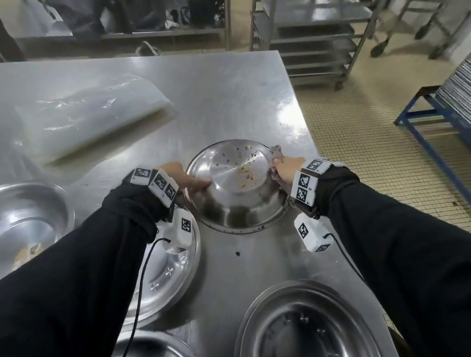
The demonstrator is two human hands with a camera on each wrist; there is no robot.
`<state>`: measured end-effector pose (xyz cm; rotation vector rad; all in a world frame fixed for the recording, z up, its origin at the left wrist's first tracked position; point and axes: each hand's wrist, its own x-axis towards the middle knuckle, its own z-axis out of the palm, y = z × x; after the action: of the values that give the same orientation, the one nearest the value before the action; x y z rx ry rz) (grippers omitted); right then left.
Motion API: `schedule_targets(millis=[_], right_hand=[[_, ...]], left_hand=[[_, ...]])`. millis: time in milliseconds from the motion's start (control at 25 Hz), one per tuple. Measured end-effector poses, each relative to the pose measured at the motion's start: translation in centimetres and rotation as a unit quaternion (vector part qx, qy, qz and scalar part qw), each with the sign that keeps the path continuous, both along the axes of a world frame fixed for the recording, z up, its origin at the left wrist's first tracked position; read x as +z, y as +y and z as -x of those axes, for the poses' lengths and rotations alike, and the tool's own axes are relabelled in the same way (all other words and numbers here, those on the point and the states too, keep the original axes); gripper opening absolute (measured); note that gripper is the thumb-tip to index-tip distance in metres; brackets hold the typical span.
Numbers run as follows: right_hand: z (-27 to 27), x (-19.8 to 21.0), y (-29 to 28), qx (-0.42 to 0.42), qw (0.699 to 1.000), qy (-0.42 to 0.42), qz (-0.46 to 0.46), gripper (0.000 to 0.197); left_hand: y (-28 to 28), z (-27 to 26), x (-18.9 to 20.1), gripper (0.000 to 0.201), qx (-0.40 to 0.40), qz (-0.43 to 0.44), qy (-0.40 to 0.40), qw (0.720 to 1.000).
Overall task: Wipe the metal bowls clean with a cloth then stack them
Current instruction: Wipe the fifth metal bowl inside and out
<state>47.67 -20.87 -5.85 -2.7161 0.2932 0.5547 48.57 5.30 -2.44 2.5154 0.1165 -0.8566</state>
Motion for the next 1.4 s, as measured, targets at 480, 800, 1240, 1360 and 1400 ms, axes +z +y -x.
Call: schedule_targets(millis=[480,800,1240,1360,1400], right_hand=[[0.2,0.9,-1.8,-0.14,0.98,-0.038,-0.137,0.048],[1.0,0.8,-2.3,-0.144,0.959,-0.067,-0.235,0.058],[9.8,10.9,-5.2,-0.154,0.944,-0.203,-0.21,0.041],[14.3,12.7,-6.9,-0.182,0.943,-0.216,-0.174,0.042],[15.8,13.1,-7.5,-0.193,0.942,-0.223,-0.164,0.043]], left_hand=[[-2.7,1.8,-2.5,0.094,0.26,0.434,0.026,0.862],[-3.8,3.1,-0.4,0.083,0.317,0.487,-0.018,0.814],[-6.0,9.2,7.3,0.099,0.271,0.484,-0.114,0.824],[-8.0,12.3,7.7,0.105,0.26,0.439,-0.129,0.85],[-8.8,13.4,7.8,0.102,0.247,0.419,-0.134,0.863]])
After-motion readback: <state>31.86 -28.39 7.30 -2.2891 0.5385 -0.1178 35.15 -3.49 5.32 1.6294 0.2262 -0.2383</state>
